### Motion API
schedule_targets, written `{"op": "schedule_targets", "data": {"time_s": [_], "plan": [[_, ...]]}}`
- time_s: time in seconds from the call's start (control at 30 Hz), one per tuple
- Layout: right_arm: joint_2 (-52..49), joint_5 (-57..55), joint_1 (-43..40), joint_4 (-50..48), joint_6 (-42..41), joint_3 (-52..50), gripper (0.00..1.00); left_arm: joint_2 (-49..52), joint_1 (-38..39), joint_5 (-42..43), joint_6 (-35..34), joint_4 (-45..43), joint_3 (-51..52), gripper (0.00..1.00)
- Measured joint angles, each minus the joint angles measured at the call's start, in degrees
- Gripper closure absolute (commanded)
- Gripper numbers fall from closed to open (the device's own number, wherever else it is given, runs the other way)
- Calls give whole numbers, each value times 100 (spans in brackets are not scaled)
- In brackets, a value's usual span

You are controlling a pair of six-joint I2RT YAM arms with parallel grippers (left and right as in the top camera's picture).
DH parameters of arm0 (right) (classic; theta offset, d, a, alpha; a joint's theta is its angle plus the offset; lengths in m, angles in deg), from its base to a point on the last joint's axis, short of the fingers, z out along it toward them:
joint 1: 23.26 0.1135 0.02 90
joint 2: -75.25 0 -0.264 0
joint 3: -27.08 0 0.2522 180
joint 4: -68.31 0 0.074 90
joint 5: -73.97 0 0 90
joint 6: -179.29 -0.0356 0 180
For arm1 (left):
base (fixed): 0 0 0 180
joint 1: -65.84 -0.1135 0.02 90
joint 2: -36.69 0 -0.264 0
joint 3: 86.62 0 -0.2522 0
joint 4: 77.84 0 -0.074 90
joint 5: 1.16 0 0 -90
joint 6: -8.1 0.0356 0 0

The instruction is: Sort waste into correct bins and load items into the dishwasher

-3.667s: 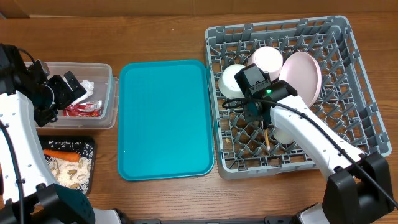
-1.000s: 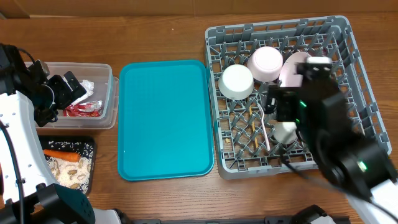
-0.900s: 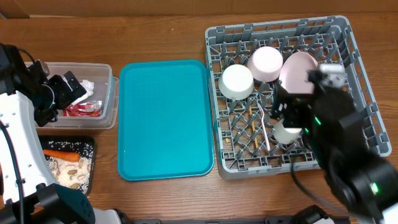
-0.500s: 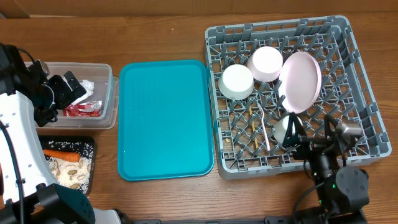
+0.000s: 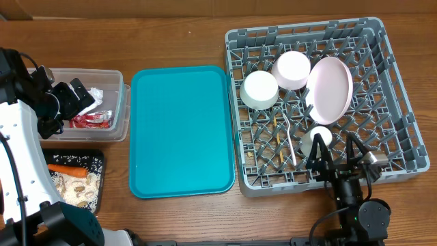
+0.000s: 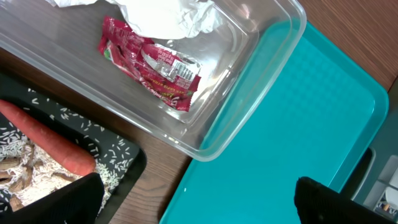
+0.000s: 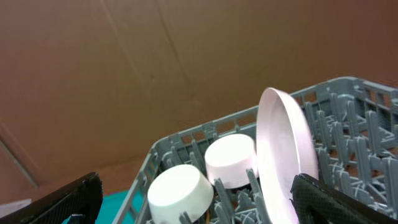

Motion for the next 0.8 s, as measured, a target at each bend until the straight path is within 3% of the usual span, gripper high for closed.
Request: {"op": "schedule_targets", "data": {"time_s": [0.47, 0.8], "plan": [[0, 55, -129, 332, 79, -387, 0, 0, 0, 2, 0, 0, 0, 0], [0, 232, -136, 326, 1707, -387, 0, 0, 0, 0, 0, 0, 0, 0]]}}
